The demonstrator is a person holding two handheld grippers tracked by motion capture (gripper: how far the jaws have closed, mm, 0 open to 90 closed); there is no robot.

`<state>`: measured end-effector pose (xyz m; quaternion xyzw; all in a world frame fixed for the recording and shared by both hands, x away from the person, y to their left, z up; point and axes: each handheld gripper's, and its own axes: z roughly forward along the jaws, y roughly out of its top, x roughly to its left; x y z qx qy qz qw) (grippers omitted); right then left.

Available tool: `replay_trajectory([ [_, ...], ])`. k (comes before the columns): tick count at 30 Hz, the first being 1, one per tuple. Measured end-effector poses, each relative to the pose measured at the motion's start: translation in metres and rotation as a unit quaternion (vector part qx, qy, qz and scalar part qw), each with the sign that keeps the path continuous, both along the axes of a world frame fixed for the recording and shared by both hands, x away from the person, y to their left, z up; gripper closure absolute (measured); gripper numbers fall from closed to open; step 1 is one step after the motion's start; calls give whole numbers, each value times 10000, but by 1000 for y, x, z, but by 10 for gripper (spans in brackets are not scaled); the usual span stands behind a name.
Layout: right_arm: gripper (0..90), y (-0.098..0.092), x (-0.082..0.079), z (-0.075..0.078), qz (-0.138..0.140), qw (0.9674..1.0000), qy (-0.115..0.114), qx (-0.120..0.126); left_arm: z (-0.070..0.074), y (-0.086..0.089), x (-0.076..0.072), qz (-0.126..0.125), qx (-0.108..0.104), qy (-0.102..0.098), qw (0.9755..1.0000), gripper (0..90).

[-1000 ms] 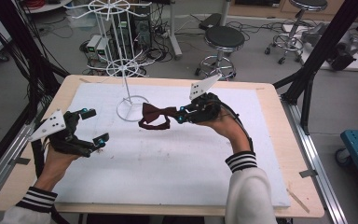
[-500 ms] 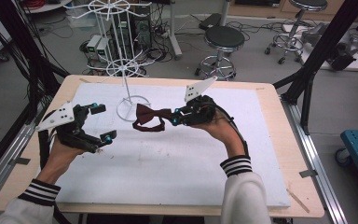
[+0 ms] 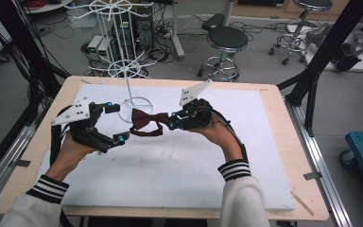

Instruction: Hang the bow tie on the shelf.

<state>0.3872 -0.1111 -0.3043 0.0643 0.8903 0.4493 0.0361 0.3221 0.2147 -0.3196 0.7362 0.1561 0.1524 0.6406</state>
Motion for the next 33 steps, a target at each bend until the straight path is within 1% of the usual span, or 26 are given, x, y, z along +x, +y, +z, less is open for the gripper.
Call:
replay_trajectory([
  [1, 816, 1, 0, 0, 2, 10000, 4, 21, 0, -1, 1, -14, 2, 18, 10000, 18],
  [3, 815, 3, 0, 0, 2, 10000, -5, 39, 1, -5, 3, -55, 80, 89, 9999, 34],
  [5, 815, 5, -1, -1, 17, 10000, -4, 25, 1, -8, 4, -87, 57, 81, 9999, 44],
  [6, 815, 6, -2, -1, 28, 10000, 21, 15, 1, -8, 4, -87, 57, 81, 9999, 82],
  [7, 813, 8, -2, -2, 40, 10000, 6, -2, 2, -9, 4, -149, 40, 33, 9999, 134],
  [8, 813, 9, -2, -2, 52, 10000, 19, -19, 2, -11, 3, -208, 82, -61, 9997, 175],
  [9, 812, 9, -2, -2, 72, 10000, 23, -17, 3, -12, 3, -236, 98, -70, 9996, 208],
  [10, 812, 10, -2, -2, 70, 10000, -20, -22, 3, -12, 3, -236, 98, -70, 9996, 234],
  [12, 812, 11, -2, -2, 82, 10000, -4, -14, 3, -14, 4, -255, 130, -80, 9996, 253],
  [13, 811, 12, -2, -2, 87, 10000, -30, -21, 3, -15, 4, -279, 185, -58, 9994, 289],
  [14, 811, 12, -2, -2, 77, 10000, -39, -15, 3, -15, 4, -279, 185, -58, 9994, 318],
  [15, 811, 11, -2, -2, 79, 10000, -31, -15, 3, -16, 5, -248, 208, -57, 9995, 330],
  [18, 811, 11, -2, -2, 85, 9999, -31, -56, 3, -16, 6, -247, 224, -14, 9994, 366],
  [20, 810, 11, -3, -2, 79, 9999, -51, -76, 2, -16, 7, -233, 229, 50, 9995, 405],
  [21, 810, 11, -2, -2, 81, 9999, -57, -75, 2, -15, 7, -211, 265, 33, 9994, 428],
  [22, 810, 11, -3, -2, 79, 9999, -54, -71, 3, -15, 7, -215, 264, 41, 9994, 478],
  [24, 810, 11, -3, -1, 103, 9999, -88, -42, 3, -15, 7, -187, 266, 52, 9995, 518],
  [25, 810, 11, -3, -1, 116, 9999, -106, -34, 3, -14, 7, -166, 266, 86, 9995, 550],
  [26, 810, 11, -3, -1, 123, 9999, -66, -48, 3, -14, 7, -125, 269, 127, 9995, 575],
  [27, 810, 12, -3, -2, 135, 9998, -112, -31, 3, -14, 7, -78, 295, 177, 9994, 599],
  [28, 810, 12, -3, -2, 140, 9998, -104, -46, 3, -15, 8, -113, 296, 218, 9993, 631],
  [30, 810, 13, -3, -2, 147, 9998, -115, -59, 3, -16, 7, -98, 314, 256, 9991, 681],
  [31, 810, 13, -3, -2, 154, 9998, -109, -62, 3, -16, 7, -98, 314, 256, 9991, 733],
  [32, 810, 13, -3, -2, 152, 9998, -100, -66, 3, -16, 7, -119, 308, 272, 9991, 773],
  [33, 811, 13, -3, -3, 161, 9998, -96, -52, 3, -16, 7, -83, 246, 333, 9991, 799],
])
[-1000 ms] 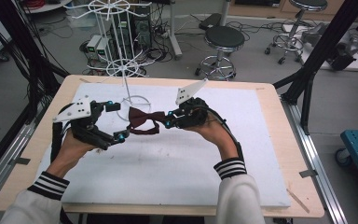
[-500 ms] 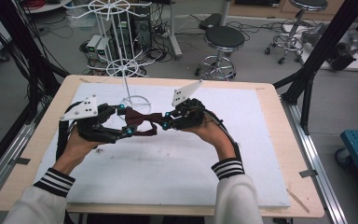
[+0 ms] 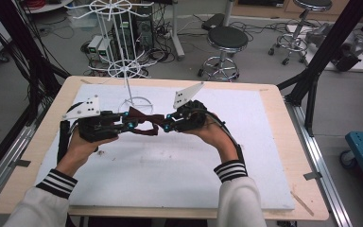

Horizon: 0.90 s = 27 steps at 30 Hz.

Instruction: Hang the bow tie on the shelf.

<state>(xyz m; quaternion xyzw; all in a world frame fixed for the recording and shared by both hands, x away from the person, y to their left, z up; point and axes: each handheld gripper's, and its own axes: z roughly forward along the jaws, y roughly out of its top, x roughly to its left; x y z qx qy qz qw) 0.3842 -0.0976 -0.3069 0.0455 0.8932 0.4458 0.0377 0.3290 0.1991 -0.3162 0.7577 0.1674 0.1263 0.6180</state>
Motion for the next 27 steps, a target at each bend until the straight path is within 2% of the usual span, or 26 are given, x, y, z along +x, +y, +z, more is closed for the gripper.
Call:
replay_trajectory([
  [1, 810, 0, 0, 0, 0, 10000, -12, -3, 0, 0, 0, 2, -37, 54, 10000, 817],
  [8, 805, 2, -1, -1, 34, 10000, 29, -33, 1, 1, -1, 22, 48, 55, 10000, 842],
  [11, 798, 2, 0, -1, 48, 10000, -20, -27, 1, 1, -1, 43, 54, 57, 10000, 843],
  [14, 715, 4, -1, -2, 89, 10000, -31, -7, 1, 2, -2, 51, 87, 25, 9999, 844],
  [15, 715, 4, -1, -2, 89, 10000, -31, -7, 1, 2, -2, 51, 87, 25, 9999, 845],
  [16, 436, 5, -2, -2, -116, 9998, -176, 68, 1, 2, -2, 74, 101, 17, 9999, 845],
  [17, 436, 5, -2, -2, -116, 9998, -176, 68, 1, 2, -2, 67, 98, 19, 9999, 845],
  [18, 198, 5, -4, -2, -169, 9996, -240, 56, 1, 2, -2, 70, 77, 13, 9999, 845],
  [20, 5, 6, -4, -3, -260, 9992, -273, 95, 2, 3, -2, 65, 57, 24, 10000, 845],
  [23, 6, 5, -4, -3, -366, 9988, -286, 129, 2, 3, -2, 84, 74, 23, 9999, 845],
  [24, 5, 1, -5, -1, -613, 9973, -310, 277, 2, 4, -2, 97, 77, 20, 9999, 845],
  [25, 5, 1, -5, -1, -613, 9973, -310, 277, 2, 4, -2, 97, 77, 20, 9999, 845],
  [26, 5, -3, -5, -1, -616, 9966, -289, 459, 2, 5, -2, 133, 75, 4, 9999, 845],
  [27, 5, -3, -5, -1, -616, 9966, -289, 459, 2, 5, -2, 133, 75, 4, 9999, 844],
])
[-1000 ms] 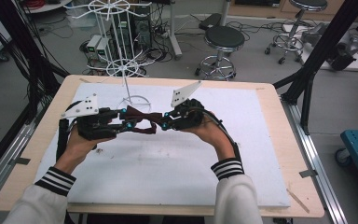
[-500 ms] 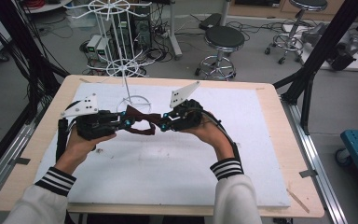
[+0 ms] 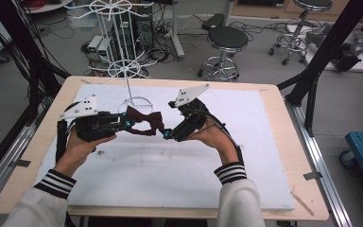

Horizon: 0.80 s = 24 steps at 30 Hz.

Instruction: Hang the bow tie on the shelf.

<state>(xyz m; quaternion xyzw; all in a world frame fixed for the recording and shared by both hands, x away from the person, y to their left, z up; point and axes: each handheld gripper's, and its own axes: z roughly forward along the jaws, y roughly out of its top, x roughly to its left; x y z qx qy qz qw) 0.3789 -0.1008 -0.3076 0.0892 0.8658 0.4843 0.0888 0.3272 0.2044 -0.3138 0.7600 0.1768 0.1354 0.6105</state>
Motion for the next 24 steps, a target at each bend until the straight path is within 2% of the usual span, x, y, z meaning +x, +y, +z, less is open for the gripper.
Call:
replay_trajectory([
  [1, 6, -5, -1, -1, -46, 9999, 35, 93, 0, 1, 0, -4, -22, 9, 10000, 845],
  [9, 6, -27, -11, -7, -391, 9985, -18, 374, 3, 8, 2, 88, -45, 13, 10000, 844],
  [12, 6, -36, -17, -9, -512, 9978, -70, 420, 7, 11, 3, 122, -73, -6, 9999, 844],
  [17, 6, -51, -29, -13, -714, 9955, -164, 605, 14, 15, 6, 252, -71, -18, 9997, 844],
  [24, 6, -73, -43, -21, -996, 9919, -125, 775, 24, 21, 9, 388, -120, -68, 9992, 844],
])
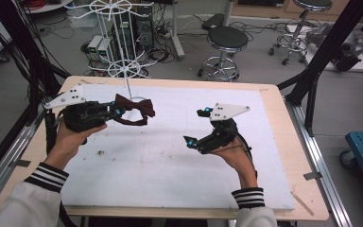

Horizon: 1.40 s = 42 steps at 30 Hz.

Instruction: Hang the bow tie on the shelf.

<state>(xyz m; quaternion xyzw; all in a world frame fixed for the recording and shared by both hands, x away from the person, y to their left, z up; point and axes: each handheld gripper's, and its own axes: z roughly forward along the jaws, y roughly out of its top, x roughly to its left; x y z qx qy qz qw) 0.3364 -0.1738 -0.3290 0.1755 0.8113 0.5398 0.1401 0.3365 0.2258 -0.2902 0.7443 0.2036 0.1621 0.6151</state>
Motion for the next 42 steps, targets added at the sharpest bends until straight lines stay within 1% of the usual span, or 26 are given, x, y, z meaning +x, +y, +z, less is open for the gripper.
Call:
replay_trajectory([
  [1, 6, -6, -4, -3, -97, 9999, -45, 30, 2, 1, 1, 44, 3, -21, 10000, 844],
  [4, 6, -11, -7, -4, -129, 9999, -59, 70, 7, 3, 3, 109, -25, -59, 9999, 844],
  [5, 6, -17, -13, -8, -234, 9996, -81, 136, 9, 4, 5, 146, -41, -77, 9999, 844],
  [6, 6, -19, -14, -10, -257, 9995, -92, 147, 12, 6, 6, 204, -49, -105, 9997, 844],
  [11, 6, -33, -23, -20, -436, 9986, -70, 291, 17, 10, 11, 317, -113, -137, 9993, 844],
  [12, 6, -33, -23, -20, -436, 9986, -70, 291, 18, 11, 12, 353, -117, -148, 9992, 844],
  [13, 6, -36, -24, -21, -510, 9985, 33, 178, 19, 12, 13, 386, -128, -149, 9991, 844],
  [14, 6, -36, -24, -21, -510, 9985, 33, 178, 20, 13, 14, 390, -137, -163, 9990, 844],
  [15, 6, -38, -27, -19, -519, 9984, -46, 219, 20, 15, 15, 453, -185, -180, 9986, 844],
  [17, 6, -40, -29, -18, -547, 9981, -99, 266, 21, 16, 16, 493, -225, -179, 9984, 844],
  [22, 6, -43, -33, -17, -630, 9975, -108, 284, 22, 18, 21, 577, -206, -172, 9980, 844],
  [24, 6, -45, -35, -17, -673, 9970, -167, 349, 24, 19, 24, 604, -242, -183, 9977, 844],
  [25, 6, -48, -36, -18, -685, 9965, -199, 443, 25, 18, 24, 626, -247, -191, 9976, 844],
  [26, 6, -52, -38, -23, -756, 9956, -161, 531, 26, 18, 27, 656, -198, -201, 9974, 844],
  [27, 6, -52, -38, -23, -756, 9956, -161, 531, 26, 18, 27, 656, -198, -201, 9974, 844],
  [30, 6, -61, -44, -36, -924, 9935, -186, 641, 26, 19, 30, 731, -194, -179, 9970, 844],
  [31, 6, -62, -45, -39, -949, 9931, -147, 672, 26, 19, 31, 750, -193, -172, 9968, 844],
  [34, 6, -65, -47, -45, -1007, 9922, -164, 714, 25, 19, 33, 842, -164, -164, 9962, 844],
  [35, 6, -67, -49, -51, -1071, 9911, -152, 781, 25, 20, 34, 858, -187, -173, 9960, 844],
  [36, 6, -67, -49, -51, -1071, 9911, -152, 781, 25, 20, 34, 885, -206, -172, 9957, 844],
  [37, 6, -69, -50, -54, -1101, 9905, -186, 804, 25, 20, 35, 894, -231, -180, 9956, 844],
  [38, 6, -71, -52, -59, -1148, 9895, -157, 859, 25, 20, 35, 910, -252, -170, 9954, 844],
  [39, 6, -71, -52, -59, -1148, 9895, -157, 859, 24, 21, 36, 936, -215, -162, 9952, 844],
  [40, 6, -74, -54, -66, -1213, 9882, -166, 917, 23, 21, 37, 968, -193, -148, 9950, 844],
  [41, 6, -74, -54, -66, -1213, 9882, -166, 917, 23, 21, 37, 974, -156, -139, 9950, 844],
  [42, 6, -75, -55, -71, -1220, 9880, -100, 946, 22, 21, 38, 983, -131, -114, 9950, 844],
])
